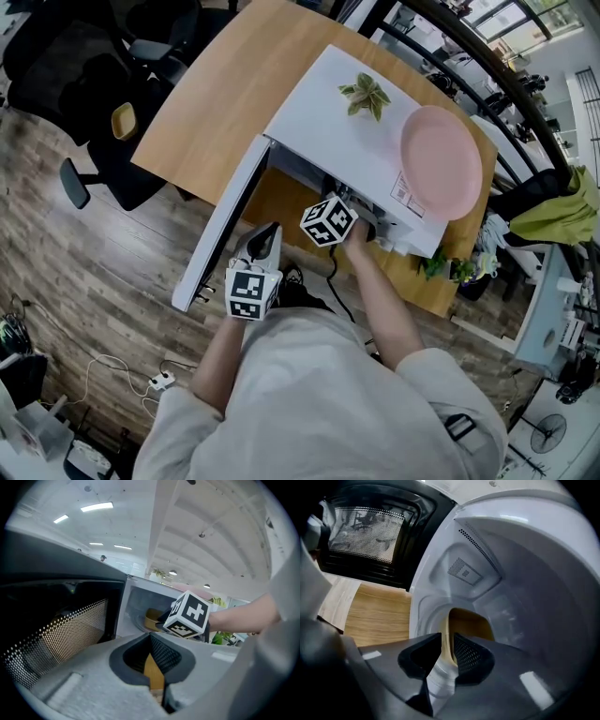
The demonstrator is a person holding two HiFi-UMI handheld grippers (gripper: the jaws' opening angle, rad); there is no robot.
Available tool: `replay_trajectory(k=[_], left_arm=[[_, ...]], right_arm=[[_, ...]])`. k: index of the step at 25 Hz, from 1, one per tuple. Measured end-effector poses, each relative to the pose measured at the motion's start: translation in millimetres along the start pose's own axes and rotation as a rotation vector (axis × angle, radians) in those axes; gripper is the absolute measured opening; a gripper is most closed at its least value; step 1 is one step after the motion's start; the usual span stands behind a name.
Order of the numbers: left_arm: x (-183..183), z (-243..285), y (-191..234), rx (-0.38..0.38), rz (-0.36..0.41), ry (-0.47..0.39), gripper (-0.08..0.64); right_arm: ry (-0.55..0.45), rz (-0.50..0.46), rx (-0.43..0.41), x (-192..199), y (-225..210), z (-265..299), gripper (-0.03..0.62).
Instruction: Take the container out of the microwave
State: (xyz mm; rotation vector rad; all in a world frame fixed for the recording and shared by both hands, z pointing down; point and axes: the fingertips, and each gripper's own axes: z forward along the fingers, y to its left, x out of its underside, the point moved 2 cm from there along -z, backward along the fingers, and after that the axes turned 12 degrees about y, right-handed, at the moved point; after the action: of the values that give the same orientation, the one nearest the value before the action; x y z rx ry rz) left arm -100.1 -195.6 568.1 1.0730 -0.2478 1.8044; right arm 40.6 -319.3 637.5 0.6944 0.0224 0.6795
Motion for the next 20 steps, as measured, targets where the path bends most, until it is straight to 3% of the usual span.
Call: replay_trajectory(k=[20], left_arm=[[6, 8, 1, 0.002, 0.003, 0.025, 0.003]], right_arm=[[0.047, -0.06, -0.027, 3, 2, 14, 0.067]])
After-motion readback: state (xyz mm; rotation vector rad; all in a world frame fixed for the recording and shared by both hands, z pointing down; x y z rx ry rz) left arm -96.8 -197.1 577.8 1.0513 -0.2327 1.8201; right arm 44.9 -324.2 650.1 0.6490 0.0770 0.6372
